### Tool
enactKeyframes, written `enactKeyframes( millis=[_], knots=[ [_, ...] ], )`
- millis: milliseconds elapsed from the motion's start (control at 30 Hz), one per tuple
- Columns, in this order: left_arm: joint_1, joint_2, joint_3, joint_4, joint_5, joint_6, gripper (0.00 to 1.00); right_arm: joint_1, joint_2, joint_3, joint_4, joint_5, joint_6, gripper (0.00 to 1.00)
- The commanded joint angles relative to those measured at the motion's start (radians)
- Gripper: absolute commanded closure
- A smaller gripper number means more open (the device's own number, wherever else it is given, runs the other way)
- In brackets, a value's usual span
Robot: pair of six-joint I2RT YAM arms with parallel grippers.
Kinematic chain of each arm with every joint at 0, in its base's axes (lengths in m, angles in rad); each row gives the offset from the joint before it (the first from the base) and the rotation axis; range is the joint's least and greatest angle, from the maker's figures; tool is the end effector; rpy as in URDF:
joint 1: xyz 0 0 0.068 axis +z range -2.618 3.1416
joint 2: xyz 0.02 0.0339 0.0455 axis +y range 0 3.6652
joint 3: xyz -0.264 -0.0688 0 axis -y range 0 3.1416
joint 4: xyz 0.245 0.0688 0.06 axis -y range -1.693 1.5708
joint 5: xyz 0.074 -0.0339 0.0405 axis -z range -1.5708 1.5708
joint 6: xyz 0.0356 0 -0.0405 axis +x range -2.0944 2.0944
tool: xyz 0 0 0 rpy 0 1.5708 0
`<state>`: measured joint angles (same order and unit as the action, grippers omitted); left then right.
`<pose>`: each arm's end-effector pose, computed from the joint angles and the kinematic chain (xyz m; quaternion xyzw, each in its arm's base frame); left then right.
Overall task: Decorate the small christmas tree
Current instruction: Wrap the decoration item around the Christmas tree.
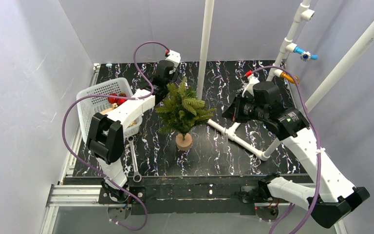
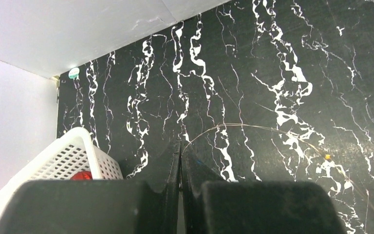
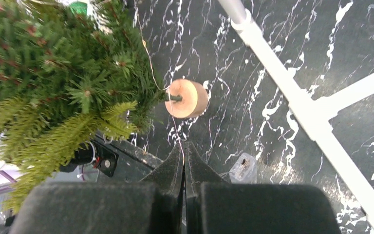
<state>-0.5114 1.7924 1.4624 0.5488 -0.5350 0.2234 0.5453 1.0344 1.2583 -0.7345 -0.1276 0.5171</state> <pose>0.3851 -0.1953 0.3711 0.0243 0.6372 0.0557 0.7683 0.1738 0.1107 0.3999 -0.0444 0.8605 0.3030 0.4072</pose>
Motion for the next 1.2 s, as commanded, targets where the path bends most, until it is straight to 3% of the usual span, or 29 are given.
enactKeyframes(
  millis=[0, 400, 1167],
  knots=[
    [0.004, -0.034, -0.031, 0.016, -0.028, -0.016, 1.00, -0.009, -0.014, -0.051, 0.031, -0.066, 0.011, 0.99],
    [0.004, -0.066, -0.121, 0.024, -0.035, -0.019, 1.00, -0.010, 0.070, -0.083, 0.079, -0.207, 0.034, 0.99],
    [0.004, -0.194, -0.192, -0.015, -0.044, 0.024, 1.00, -0.010, 0.050, -0.032, -0.011, -0.263, 0.066, 0.99]
  ],
)
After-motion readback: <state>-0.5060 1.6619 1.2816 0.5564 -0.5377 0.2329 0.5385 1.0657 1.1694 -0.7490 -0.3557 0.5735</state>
